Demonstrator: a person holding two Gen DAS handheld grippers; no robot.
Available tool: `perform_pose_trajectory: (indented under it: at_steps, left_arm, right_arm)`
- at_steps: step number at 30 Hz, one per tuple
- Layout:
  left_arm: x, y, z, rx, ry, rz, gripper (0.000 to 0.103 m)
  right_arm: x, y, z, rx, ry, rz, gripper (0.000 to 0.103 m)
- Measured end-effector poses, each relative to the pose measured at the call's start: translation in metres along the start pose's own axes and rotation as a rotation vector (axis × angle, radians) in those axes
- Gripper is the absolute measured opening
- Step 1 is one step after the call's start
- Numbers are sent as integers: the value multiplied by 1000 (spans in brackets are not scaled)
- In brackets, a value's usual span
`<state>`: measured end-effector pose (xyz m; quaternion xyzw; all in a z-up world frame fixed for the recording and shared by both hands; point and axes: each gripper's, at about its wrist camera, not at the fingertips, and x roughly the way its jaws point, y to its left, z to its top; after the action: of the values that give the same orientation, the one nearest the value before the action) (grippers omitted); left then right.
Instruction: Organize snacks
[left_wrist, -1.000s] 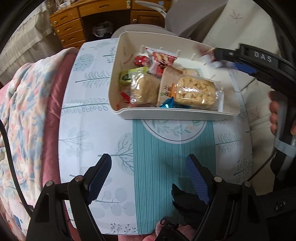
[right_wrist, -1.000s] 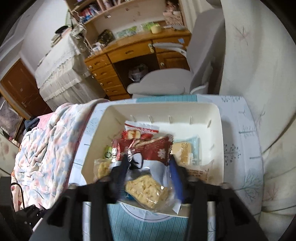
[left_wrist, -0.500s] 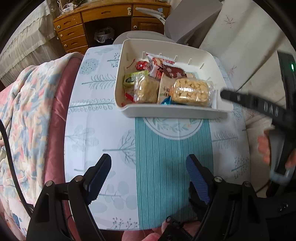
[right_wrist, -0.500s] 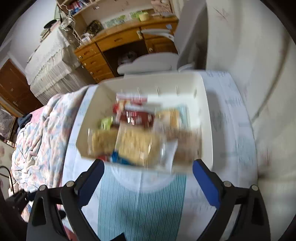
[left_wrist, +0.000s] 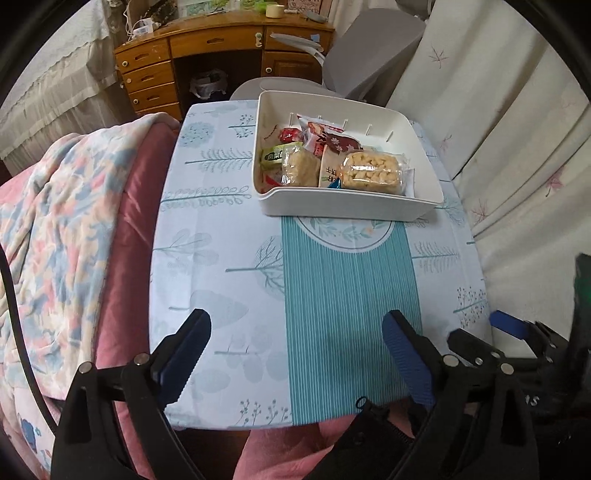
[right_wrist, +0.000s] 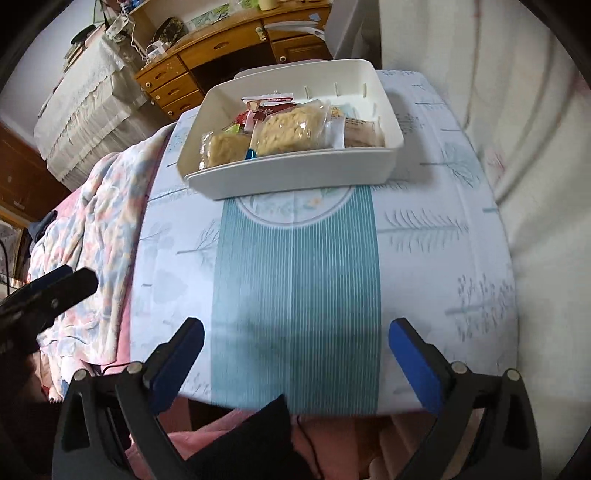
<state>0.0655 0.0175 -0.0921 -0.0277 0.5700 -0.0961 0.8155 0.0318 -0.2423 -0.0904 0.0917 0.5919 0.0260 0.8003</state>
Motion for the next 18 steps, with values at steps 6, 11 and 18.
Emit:
perform_pose_trajectory:
  at_steps: [6,11,18]
  left_arm:
    - [-33,-17,-11,-3,-74,36,101]
    - [-60,-34,-9,-40,-164,79,102]
    - [-81,-46,-16,-79,-245,141,102]
  right_arm:
    - [-50,3,-6,-9,-57,3,101]
    - [-84,6,-3,-51,-125,5,101]
    - [-102,-1,1,-29,-209,8,102]
